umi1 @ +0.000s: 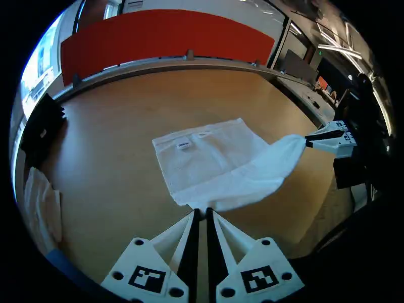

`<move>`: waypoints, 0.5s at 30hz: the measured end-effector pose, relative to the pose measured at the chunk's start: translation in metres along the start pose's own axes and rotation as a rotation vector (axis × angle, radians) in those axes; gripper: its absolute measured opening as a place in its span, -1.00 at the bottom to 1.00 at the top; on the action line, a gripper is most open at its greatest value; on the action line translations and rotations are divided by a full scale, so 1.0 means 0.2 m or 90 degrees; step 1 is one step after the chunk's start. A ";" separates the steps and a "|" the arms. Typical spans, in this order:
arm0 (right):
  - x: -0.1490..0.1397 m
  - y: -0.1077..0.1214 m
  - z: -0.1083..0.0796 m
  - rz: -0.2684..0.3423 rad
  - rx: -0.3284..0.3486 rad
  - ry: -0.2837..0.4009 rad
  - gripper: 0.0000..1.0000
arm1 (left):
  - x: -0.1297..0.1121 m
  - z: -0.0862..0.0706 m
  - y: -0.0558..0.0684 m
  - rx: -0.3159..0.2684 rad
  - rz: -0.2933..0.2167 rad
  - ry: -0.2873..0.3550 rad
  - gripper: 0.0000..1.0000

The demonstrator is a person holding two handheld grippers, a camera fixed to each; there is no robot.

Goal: Fold towel

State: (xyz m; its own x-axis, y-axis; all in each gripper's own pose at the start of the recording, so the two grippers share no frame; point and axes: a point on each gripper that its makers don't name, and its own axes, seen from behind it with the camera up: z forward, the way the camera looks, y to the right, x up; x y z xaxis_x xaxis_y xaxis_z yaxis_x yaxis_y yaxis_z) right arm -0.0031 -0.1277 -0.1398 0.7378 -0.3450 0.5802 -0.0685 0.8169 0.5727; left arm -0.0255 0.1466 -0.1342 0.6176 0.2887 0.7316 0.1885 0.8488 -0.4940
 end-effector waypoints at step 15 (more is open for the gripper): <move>0.16 0.19 0.16 0.002 -0.035 0.006 -0.79 | 0.26 0.13 -0.12 0.021 0.005 0.042 -0.81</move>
State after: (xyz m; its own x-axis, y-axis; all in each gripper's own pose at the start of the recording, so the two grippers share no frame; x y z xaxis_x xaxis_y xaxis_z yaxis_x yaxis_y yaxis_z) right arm -0.0029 -0.1232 -0.0814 0.7445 -0.3381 0.5757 -0.0339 0.8420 0.5384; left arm -0.0189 0.1525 -0.0720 0.6678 0.2665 0.6950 0.1585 0.8613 -0.4827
